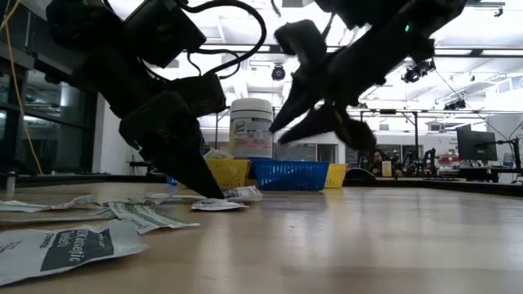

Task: Pick & Place First Aid Supplies
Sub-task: Put the black towelette pack into the right blue bin

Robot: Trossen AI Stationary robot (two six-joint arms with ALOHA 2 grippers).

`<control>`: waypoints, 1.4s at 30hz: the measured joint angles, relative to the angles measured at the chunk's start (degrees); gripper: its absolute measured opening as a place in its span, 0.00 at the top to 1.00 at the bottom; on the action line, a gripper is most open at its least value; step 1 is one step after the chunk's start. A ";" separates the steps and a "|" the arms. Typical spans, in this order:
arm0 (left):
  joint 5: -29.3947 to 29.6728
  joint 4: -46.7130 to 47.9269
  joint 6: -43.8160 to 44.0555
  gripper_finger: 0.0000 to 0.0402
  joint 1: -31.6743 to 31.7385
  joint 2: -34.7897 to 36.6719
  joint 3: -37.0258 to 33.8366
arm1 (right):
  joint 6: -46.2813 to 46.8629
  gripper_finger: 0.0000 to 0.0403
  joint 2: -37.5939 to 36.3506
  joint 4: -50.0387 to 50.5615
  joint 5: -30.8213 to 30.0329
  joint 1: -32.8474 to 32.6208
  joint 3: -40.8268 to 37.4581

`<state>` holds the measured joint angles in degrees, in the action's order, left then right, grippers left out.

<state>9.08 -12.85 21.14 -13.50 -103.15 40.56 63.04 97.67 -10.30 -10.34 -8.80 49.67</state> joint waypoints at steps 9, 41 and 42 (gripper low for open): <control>-0.42 -1.00 0.14 1.00 0.02 -0.15 -0.10 | 3.99 0.61 7.47 -7.58 4.51 0.95 0.00; -0.59 -1.19 0.30 1.00 0.02 -0.20 -0.24 | 2.00 0.57 14.67 -19.06 5.41 3.30 0.15; -0.57 -1.19 0.31 1.00 0.02 -0.20 -0.24 | 1.98 0.57 14.70 -19.32 5.52 3.30 0.15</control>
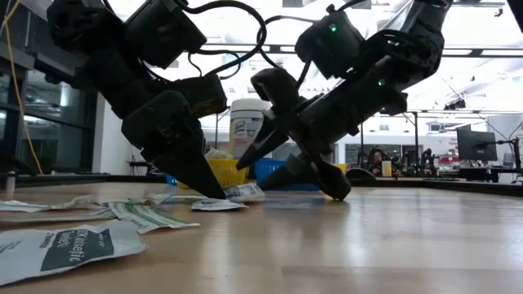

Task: Pick & Place First Aid Supplies
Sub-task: Put the black towelette pack into the right blue bin

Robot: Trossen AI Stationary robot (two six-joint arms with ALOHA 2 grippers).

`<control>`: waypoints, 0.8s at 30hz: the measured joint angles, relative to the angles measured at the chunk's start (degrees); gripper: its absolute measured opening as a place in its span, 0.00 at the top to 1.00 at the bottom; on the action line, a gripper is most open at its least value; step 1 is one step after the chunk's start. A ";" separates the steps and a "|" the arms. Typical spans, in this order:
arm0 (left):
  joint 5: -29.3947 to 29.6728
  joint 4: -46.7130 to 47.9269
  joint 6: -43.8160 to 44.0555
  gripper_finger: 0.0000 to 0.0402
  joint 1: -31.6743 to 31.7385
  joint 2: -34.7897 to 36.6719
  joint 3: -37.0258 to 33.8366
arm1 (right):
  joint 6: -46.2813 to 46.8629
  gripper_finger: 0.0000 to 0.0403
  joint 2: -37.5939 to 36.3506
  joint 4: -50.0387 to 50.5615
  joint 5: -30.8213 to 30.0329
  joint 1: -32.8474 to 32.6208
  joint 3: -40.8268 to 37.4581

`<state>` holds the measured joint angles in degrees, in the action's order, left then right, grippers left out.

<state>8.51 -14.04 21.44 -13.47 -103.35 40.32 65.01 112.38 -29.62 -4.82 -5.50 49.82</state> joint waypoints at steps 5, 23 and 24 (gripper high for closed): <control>0.00 0.00 -0.01 1.00 0.00 0.00 0.00 | -0.41 0.63 0.02 -0.12 1.09 0.02 0.00; 0.21 0.00 -0.08 1.00 -0.02 0.00 0.00 | -2.10 0.96 0.02 0.63 0.43 -0.01 0.00; 0.47 -0.02 -0.10 1.00 -0.02 0.00 0.00 | -2.12 0.98 0.02 0.64 0.43 0.00 0.00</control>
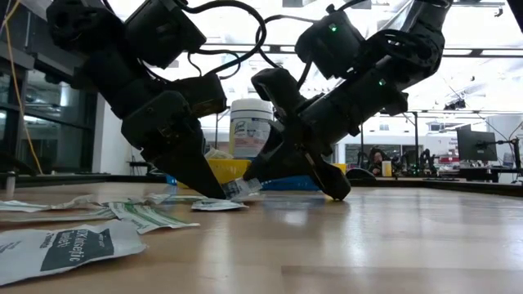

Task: Pick & Place First Aid Supplies
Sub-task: Put the black towelette pack into the right blue bin

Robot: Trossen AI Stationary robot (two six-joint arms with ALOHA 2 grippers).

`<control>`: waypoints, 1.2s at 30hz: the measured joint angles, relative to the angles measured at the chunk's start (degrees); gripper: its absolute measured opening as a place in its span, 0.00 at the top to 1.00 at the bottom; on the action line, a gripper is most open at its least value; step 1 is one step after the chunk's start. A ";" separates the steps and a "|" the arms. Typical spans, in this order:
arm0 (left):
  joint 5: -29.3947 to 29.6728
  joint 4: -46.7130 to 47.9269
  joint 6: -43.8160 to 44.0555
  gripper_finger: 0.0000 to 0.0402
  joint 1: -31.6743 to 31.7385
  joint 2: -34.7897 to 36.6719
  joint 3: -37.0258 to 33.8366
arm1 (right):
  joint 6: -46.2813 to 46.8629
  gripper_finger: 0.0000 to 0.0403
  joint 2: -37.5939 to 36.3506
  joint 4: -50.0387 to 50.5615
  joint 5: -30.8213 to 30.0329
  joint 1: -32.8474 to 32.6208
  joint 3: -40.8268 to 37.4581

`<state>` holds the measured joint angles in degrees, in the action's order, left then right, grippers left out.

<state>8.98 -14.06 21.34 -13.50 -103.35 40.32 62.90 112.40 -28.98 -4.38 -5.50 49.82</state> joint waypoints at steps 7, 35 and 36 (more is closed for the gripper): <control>1.06 -0.25 -0.04 0.97 -0.02 -0.02 -0.04 | 0.04 0.99 0.00 0.02 -0.04 0.00 0.00; 11.70 23.45 -8.01 0.73 0.02 29.20 0.07 | -6.62 1.00 -9.98 8.22 1.34 2.92 -0.13; 12.16 23.70 -7.87 0.73 0.02 29.48 0.07 | -7.64 1.00 -11.38 9.57 1.37 3.57 -0.12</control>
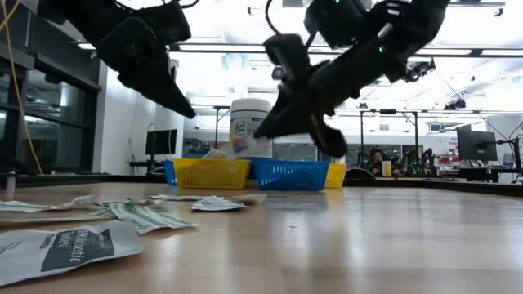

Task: Pick & Place First Aid Supplies
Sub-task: Put the black towelette pack into the right blue bin

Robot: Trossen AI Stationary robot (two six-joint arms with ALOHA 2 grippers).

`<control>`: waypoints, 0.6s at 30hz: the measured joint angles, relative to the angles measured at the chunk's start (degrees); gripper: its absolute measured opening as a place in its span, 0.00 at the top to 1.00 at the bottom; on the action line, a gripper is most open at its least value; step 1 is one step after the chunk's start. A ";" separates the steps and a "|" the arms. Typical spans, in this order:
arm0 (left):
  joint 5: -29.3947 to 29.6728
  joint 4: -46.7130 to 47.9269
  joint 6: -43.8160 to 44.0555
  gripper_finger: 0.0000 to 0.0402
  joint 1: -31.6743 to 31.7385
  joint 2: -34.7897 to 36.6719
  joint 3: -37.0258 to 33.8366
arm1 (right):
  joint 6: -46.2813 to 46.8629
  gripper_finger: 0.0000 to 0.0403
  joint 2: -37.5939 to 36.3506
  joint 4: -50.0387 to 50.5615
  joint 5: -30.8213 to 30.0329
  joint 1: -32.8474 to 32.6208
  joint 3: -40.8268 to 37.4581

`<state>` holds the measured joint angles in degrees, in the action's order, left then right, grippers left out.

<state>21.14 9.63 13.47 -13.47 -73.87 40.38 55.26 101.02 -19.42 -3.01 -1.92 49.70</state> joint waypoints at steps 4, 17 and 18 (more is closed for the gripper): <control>0.67 0.43 0.42 0.73 0.00 0.60 0.02 | -4.22 1.00 -6.26 6.87 0.01 3.15 0.01; 2.92 -0.35 5.42 0.73 2.18 0.59 0.02 | -15.63 1.00 -22.28 30.90 -0.47 18.95 0.08; 2.42 -0.62 5.89 0.73 3.09 0.59 0.02 | -16.28 1.00 -22.39 32.00 -0.42 20.32 0.08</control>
<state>23.56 9.01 19.36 -10.38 -73.28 40.40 38.98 78.63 12.59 -3.43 18.39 49.78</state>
